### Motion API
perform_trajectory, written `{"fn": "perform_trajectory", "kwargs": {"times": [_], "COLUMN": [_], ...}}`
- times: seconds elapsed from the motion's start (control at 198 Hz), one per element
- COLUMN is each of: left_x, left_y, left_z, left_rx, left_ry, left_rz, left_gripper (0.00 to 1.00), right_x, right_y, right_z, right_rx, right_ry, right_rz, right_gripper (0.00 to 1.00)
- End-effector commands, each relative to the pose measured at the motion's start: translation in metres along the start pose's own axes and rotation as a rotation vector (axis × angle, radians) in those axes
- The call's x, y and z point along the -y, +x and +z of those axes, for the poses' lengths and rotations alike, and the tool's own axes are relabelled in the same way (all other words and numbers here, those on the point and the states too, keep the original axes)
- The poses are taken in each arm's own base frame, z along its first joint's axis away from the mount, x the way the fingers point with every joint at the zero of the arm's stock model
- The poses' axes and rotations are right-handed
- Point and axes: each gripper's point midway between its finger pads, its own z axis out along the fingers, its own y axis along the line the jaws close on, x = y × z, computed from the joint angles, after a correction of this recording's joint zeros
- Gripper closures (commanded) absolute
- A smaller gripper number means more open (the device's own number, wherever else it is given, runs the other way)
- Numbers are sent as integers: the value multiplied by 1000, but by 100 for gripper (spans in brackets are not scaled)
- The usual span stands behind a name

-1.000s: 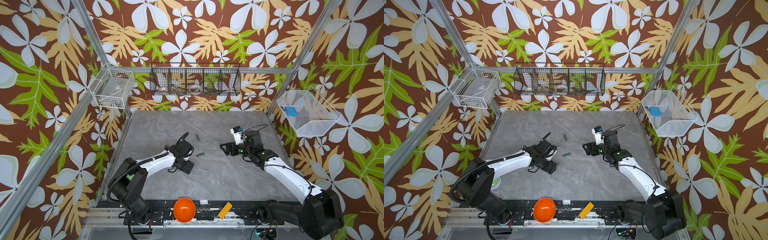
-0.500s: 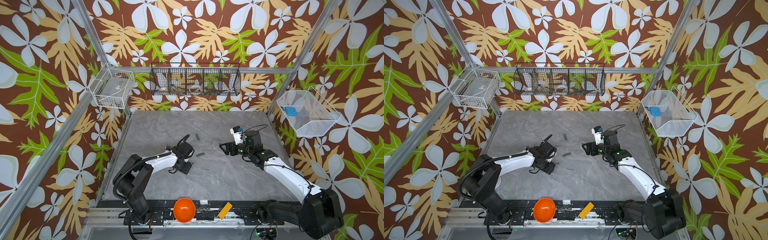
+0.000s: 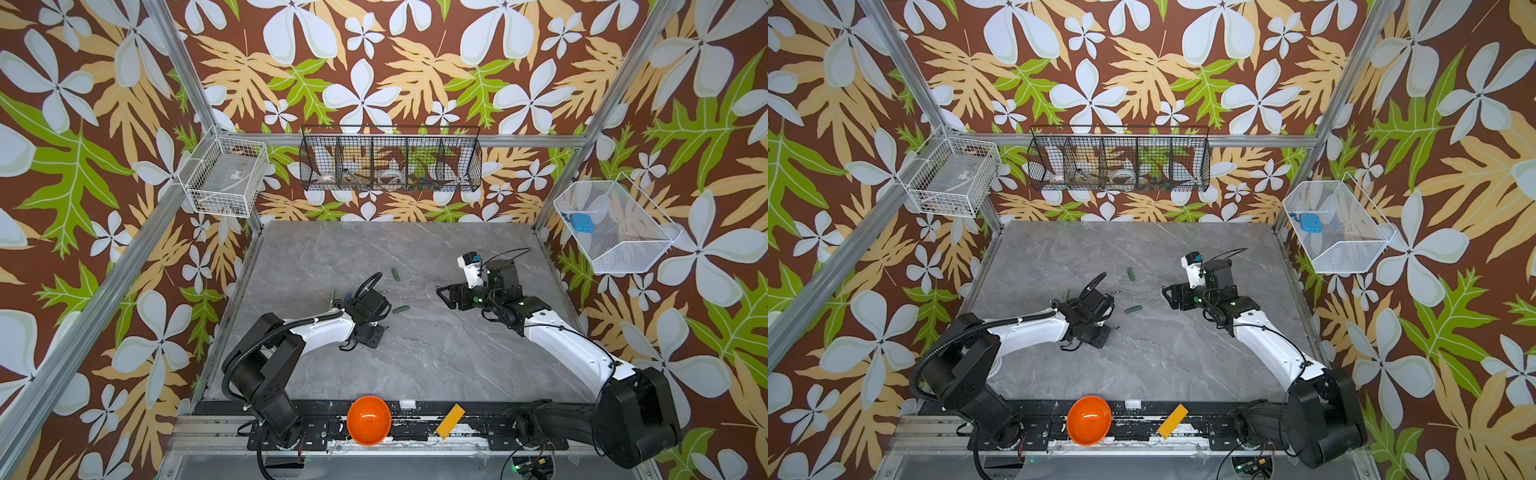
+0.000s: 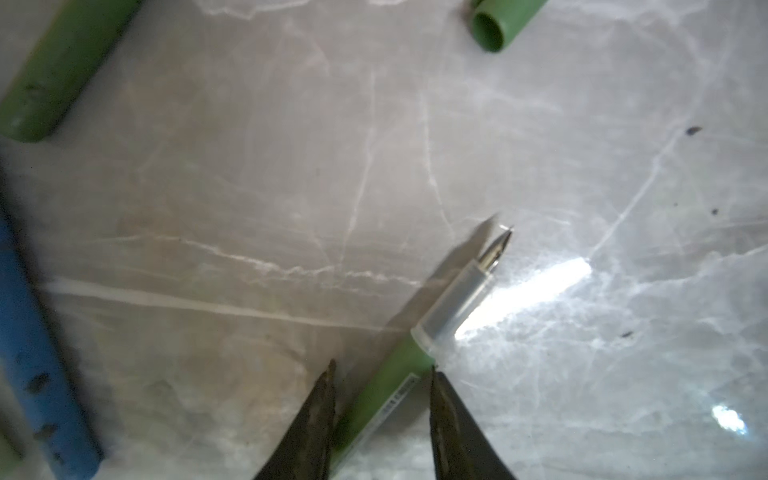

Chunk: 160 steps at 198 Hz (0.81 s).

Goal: Insert the pens into the pen caps
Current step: 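Move the left gripper over the green pen with exposed nib, then lower the left gripper and close it on the green pen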

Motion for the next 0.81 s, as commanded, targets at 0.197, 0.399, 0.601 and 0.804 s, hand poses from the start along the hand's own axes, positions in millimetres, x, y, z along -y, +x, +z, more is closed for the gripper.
{"fn": "perform_trajectory", "kwargs": {"times": [0.197, 0.399, 0.601, 0.804], "left_x": [6, 5, 1, 4], "left_y": [42, 42, 50, 51], "left_z": [1, -5, 4, 8], "left_rx": [-151, -141, -181, -167], "left_ry": [27, 26, 0, 23], "left_rz": [-32, -46, -57, -54], "left_gripper": [61, 54, 59, 78], "right_x": [-8, -8, -9, -12], "right_y": [-8, -7, -9, -6], "right_z": [5, 5, 5, 7], "right_rx": [14, 15, 18, 15], "right_ry": [-33, -32, -35, -47], "right_rz": [-4, -2, -4, 2], "right_gripper": [20, 20, 20, 20]}}
